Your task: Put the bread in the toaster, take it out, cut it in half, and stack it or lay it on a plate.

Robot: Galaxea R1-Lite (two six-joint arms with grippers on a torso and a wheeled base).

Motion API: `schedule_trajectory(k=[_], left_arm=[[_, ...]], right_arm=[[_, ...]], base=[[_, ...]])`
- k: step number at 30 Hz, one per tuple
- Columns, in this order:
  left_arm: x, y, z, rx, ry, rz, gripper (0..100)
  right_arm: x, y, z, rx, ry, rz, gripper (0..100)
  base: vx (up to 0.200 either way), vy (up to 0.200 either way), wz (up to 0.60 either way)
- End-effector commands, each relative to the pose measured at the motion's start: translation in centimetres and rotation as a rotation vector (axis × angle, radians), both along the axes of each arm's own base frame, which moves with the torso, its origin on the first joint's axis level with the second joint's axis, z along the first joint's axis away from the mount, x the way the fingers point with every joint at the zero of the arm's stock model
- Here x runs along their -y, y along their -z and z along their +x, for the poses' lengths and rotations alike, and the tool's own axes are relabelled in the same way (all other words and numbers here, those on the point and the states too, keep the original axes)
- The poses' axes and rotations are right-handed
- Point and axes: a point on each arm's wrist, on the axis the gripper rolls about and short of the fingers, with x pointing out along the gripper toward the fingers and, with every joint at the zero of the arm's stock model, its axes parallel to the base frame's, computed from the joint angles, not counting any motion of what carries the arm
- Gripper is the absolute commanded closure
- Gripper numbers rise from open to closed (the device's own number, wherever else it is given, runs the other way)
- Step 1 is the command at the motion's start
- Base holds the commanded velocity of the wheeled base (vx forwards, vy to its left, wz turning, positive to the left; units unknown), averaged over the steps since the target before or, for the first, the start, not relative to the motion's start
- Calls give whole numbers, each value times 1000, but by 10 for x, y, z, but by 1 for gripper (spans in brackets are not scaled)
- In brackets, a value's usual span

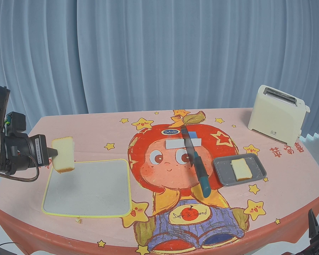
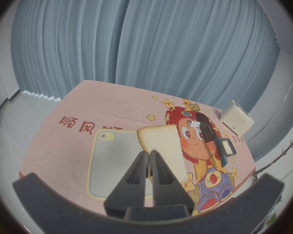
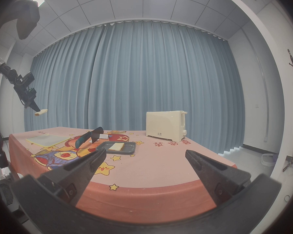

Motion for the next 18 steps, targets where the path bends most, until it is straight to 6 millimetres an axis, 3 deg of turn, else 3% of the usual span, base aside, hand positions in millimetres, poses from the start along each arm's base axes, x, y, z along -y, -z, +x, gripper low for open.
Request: schedule_trajectory(k=[1, 18], left_arm=[[0, 0, 0, -2, 1, 1, 100], [0, 0, 0, 1, 1, 0, 100]], right_arm=[[0, 5, 0, -1, -1, 0, 0], [0, 5, 0, -1, -1, 0, 0]], base=[[0, -200, 0], [0, -200, 0]])
